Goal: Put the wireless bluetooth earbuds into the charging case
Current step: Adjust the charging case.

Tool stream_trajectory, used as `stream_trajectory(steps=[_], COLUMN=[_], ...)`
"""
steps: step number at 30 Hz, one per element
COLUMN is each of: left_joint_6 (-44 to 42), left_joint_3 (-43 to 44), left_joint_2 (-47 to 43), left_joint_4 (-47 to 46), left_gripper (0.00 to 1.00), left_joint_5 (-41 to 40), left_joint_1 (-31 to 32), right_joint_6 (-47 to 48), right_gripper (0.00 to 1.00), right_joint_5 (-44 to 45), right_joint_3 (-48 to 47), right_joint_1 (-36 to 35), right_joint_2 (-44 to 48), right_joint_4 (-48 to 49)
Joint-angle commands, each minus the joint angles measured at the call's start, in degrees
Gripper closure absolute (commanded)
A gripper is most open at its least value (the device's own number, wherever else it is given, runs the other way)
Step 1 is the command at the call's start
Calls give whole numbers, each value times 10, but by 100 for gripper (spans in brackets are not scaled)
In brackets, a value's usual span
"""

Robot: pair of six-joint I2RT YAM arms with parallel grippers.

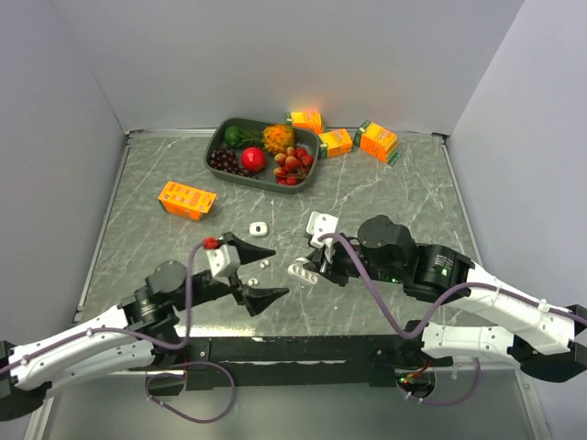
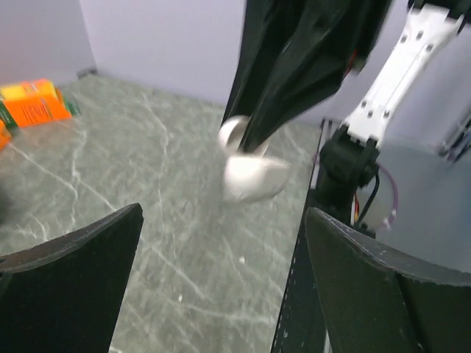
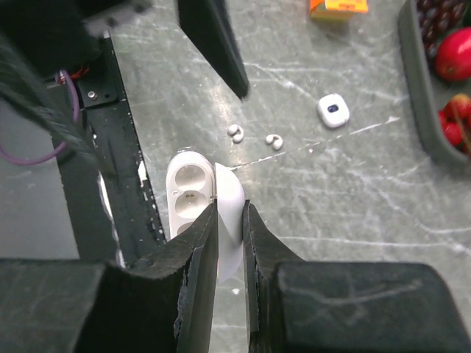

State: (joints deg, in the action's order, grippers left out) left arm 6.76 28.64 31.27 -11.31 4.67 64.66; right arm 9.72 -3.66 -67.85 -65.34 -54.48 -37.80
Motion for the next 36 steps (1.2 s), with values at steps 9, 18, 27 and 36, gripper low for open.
stream_trajectory(steps=[9,18,27,36], left_joint_6=[10,9,7,1], left_joint_3=[35,49,44,33], left_joint_2=[111,135,151,140], left_joint_4=[-17,-35,-53,-69], left_gripper=[3,3,29,60], left_joint_5=[218,254,264,243], left_joint_1=[-74,-79,-79,-78], right_joint_6=[74,85,80,78], right_gripper=[100,100,100,100], right_joint_5=[-6,-3,-10,-19], right_joint_3=[5,3,6,-7], right_joint_1=[-31,-33,-32,-33], right_joint_2=[-18,-34,-47,-52], right_joint_4=[43,40,53,49])
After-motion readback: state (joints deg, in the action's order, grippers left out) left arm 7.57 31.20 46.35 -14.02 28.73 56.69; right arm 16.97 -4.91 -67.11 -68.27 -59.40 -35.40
